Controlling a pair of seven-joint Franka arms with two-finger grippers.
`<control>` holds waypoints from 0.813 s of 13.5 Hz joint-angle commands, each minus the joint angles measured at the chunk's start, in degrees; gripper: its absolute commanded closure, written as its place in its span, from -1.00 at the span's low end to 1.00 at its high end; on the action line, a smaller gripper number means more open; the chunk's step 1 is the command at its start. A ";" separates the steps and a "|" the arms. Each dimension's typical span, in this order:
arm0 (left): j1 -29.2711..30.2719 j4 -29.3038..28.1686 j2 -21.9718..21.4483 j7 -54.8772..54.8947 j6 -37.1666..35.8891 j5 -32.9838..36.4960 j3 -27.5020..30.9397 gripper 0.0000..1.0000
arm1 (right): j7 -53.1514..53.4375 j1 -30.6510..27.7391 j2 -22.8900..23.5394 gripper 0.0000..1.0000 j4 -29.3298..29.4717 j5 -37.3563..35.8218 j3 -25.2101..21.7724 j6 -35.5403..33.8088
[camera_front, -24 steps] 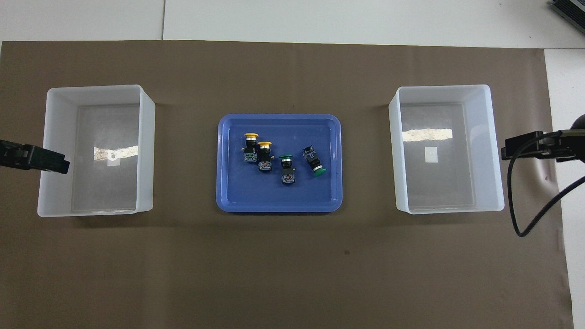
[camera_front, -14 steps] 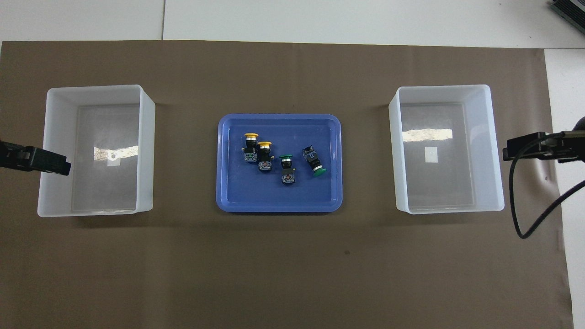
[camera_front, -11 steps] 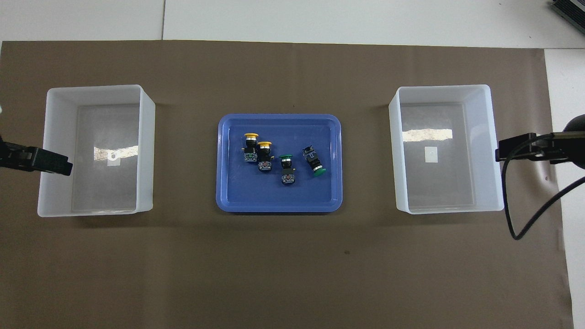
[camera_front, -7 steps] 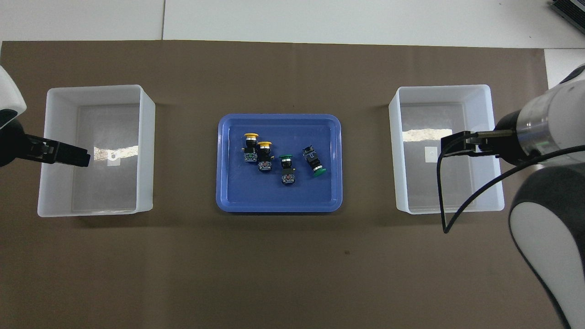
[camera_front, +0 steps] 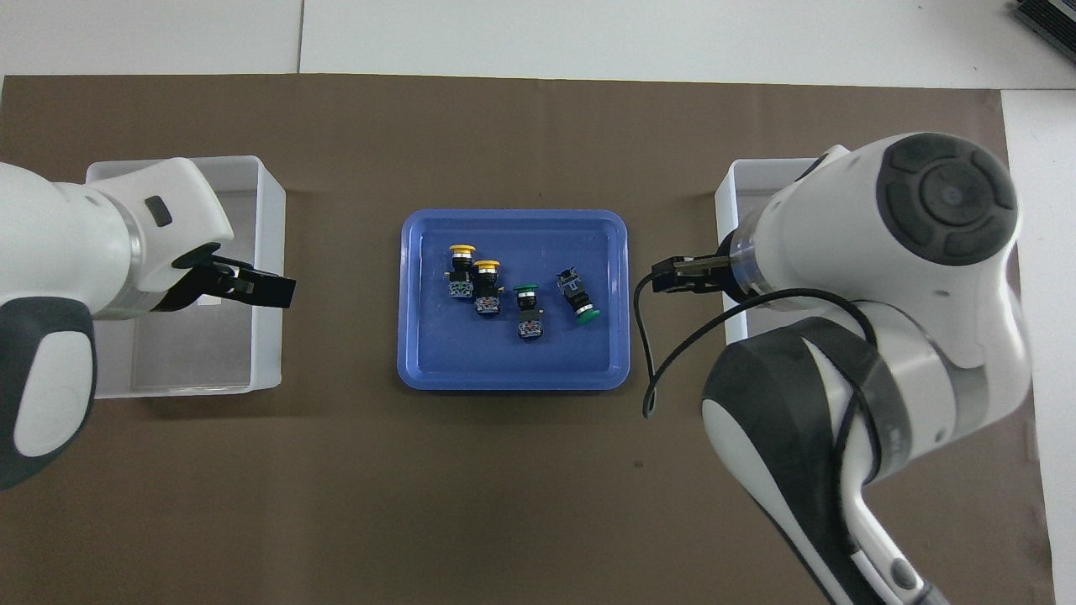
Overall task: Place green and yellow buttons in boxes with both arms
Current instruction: 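Move the left gripper and the right gripper toward the blue tray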
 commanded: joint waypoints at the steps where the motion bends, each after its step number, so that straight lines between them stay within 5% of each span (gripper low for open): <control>1: -4.62 -7.56 -0.23 -5.32 11.05 -0.29 0.74 -1.00 | 0.00 1.99 5.56 -1.00 0.21 1.09 0.11 8.34; 4: -8.67 -8.19 7.40 -13.39 21.07 -0.29 0.74 -1.00 | -5.15 3.75 10.40 -1.00 -1.10 1.44 0.11 16.70; 8: -9.30 -12.49 9.70 -14.83 31.99 -0.38 0.65 -1.00 | -12.90 4.02 14.18 -1.00 -5.24 2.84 0.63 26.03; 11: -11.66 -12.23 16.01 -21.22 39.96 -0.47 0.73 -1.00 | -16.42 4.02 16.83 -1.00 -5.42 7.49 1.69 29.38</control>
